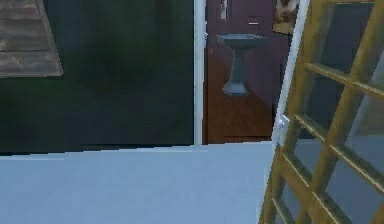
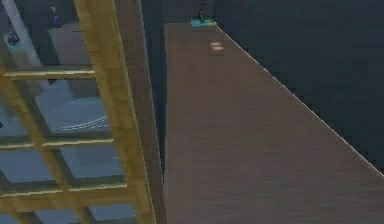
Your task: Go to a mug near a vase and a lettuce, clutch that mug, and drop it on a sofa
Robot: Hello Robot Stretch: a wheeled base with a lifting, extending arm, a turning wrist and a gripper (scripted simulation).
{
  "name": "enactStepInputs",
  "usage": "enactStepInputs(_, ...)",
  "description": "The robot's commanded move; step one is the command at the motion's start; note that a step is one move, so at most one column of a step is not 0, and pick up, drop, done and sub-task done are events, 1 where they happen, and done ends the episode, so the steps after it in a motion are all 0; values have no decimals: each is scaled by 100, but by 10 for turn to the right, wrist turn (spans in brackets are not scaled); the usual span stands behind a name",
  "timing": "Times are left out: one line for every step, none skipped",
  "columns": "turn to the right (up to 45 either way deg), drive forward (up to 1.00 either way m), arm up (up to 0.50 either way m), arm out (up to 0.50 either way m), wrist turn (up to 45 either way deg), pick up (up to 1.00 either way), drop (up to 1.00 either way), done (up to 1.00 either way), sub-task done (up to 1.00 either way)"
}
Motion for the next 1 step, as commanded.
enactStepInputs(0, 100, 0, 0, 0, 0, 0, 0, 0)
